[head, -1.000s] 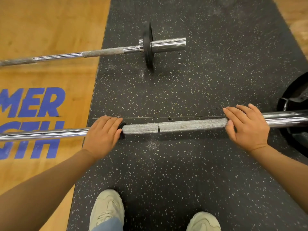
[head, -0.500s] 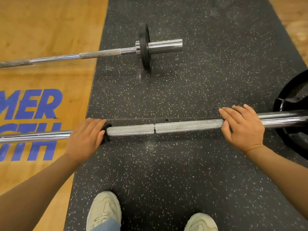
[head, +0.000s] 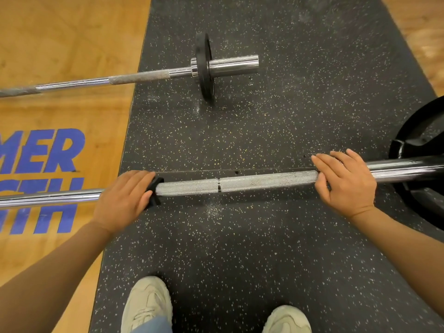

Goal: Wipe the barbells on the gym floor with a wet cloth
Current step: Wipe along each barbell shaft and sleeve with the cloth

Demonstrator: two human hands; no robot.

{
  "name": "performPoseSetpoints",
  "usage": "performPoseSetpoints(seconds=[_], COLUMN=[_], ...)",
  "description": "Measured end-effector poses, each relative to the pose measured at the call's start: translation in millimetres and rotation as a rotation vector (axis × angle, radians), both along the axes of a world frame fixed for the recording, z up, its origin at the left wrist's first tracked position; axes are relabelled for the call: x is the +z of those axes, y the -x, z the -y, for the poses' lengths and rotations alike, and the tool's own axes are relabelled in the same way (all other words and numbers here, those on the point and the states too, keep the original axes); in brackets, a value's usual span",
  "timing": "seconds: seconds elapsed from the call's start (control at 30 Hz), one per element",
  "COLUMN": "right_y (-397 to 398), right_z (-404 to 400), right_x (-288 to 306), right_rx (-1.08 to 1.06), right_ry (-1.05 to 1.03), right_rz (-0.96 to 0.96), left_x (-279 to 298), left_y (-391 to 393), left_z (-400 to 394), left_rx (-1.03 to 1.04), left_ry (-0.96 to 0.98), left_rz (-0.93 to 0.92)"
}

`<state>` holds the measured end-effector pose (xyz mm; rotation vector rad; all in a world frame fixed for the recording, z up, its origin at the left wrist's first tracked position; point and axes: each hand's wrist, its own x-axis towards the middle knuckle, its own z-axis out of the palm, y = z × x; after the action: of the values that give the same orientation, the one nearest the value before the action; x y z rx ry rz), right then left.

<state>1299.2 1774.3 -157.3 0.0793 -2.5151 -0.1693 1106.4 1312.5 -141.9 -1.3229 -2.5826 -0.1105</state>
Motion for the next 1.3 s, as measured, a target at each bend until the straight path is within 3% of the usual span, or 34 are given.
performPoseSetpoints(seconds=[0.17,0.37,0.5,0.67,0.83,1.07,1.17,1.23,1.3], right_y=[2,2,2,0,0,3,2,2,1], right_z=[1,1,1,2,3,0,-1,-1,0], right_x=[1,1,3,1,0,1,1,0,0], right_rx=[-0.007,-0.018,-0.001,-0.007,-0.017,0.002,0.009,0.012,0.006], right_ry=[0.012,0.002,0.004,0.006,0.01,0.019,0.02,0.019,0.014], right_rz=[-0.006,0.001,0.006,-0.01,-0.008,-0.006,-0.006,-0.006,-0.01], left_x=[-2,-3,3,5,1,0,2,5,7], left_y=[-16,-38,-27,-8,-18,-46,-42,-33,-25], left_z=[-24,-104,-84,6,-3,-114,-112,-82,-41], left_rx=[0.169,-0.041,-0.183,0.126,0.406,0.035,-0.101,-0.071,0.123], left_ry=[-0.105,-0.044,0.031,-0.009,-0.06,-0.045,0.018,-0.002,-0.082], left_rz=[-0.037,-0.05,-0.017,0.046,0.058,0.027,0.037,0.056,0.079])
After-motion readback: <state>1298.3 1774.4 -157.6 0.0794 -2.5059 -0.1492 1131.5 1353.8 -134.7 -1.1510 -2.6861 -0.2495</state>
